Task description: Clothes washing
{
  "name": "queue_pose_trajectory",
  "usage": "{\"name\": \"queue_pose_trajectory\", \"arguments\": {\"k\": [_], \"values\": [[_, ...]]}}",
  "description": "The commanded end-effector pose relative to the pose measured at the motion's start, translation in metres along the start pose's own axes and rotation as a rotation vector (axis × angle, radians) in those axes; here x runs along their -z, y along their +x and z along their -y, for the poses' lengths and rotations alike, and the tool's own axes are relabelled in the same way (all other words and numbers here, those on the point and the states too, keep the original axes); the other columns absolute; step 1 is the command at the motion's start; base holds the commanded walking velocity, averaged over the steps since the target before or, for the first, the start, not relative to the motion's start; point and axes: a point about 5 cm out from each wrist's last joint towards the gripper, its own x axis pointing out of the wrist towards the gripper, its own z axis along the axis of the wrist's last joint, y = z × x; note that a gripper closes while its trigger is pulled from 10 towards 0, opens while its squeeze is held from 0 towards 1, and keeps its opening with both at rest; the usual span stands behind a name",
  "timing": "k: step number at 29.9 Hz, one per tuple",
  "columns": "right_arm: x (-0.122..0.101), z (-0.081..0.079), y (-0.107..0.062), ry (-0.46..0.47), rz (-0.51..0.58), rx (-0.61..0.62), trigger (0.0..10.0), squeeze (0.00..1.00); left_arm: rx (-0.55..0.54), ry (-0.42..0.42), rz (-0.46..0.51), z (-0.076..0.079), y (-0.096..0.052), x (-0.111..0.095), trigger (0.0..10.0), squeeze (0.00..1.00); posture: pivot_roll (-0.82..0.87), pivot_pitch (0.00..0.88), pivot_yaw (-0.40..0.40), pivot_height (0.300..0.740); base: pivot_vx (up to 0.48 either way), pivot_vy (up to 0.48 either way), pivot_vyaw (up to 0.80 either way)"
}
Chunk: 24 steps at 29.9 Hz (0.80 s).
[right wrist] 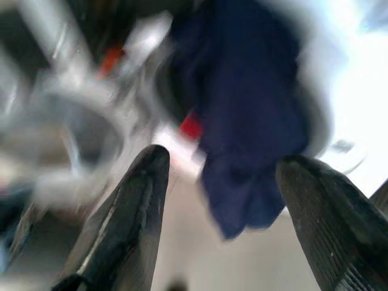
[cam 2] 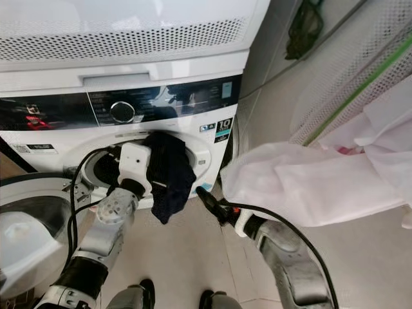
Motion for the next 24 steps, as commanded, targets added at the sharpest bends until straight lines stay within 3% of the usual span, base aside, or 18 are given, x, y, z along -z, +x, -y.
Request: {"name": "queue_pose_trajectory", "arguments": {"k": [1, 4, 7, 11, 16, 21, 24], "values": [[0.013, -0.005, -0.002, -0.029, -0.098, -0.008, 10.0, 0.0, 0.016, 0.002, 0.008, 0.005, 0.002, -0.004, 10.0, 0.0, 0.1, 0.224, -0.084, 0.74, 0.0, 0.0, 0.0], [0.018, 0.002, -0.003, -0.05, -0.146, 0.044, 10.0, 0.0, 0.017, 0.005, 0.007, 0.005, 0.003, -0.004, 10.0, 0.0, 0.1, 0.225, -0.084, 0.74, 0.0, 0.0, 0.0], [0.022, 0.023, -0.005, -0.024, -0.207, 0.182, 10.0, 0.0, 0.006, 0.008, -0.001, 0.0, 0.002, -0.002, 10.0, 0.0, 0.09, 0.226, -0.083, 0.74, 0.0, 0.0, 0.0], [0.026, 0.02, -0.007, -0.03, -0.285, 0.152, 10.0, 0.0, 0.001, 0.014, -0.007, -0.002, 0.002, -0.001, 10.0, 0.0, 0.09, 0.226, -0.083, 0.74, 0.0, 0.0, 0.0], [0.029, 0.021, -0.012, -0.107, -0.328, 0.146, 10.0, 0.0, 0.002, 0.014, -0.008, -0.002, 0.001, -0.001, 10.0, 0.0, 0.1, 0.23, -0.087, 0.74, 0.0, 0.0, 0.0], [0.031, 0.061, -0.03, -0.059, -0.319, 0.416, 10.0, 0.0, 0.012, 0.013, -0.021, 0.0, -0.001, 0.002, 10.0, 0.0, 0.09, 0.234, -0.081, 0.74, 0.0, 0.0, 0.0], [0.033, 0.076, -0.039, -0.016, -0.332, 0.516, 10.0, 0.0, 0.016, 0.011, -0.024, 0.001, -0.001, 0.002, 10.0, 0.0, 0.08, 0.234, -0.081, 0.74, 0.0, 0.0, 0.0]]}}
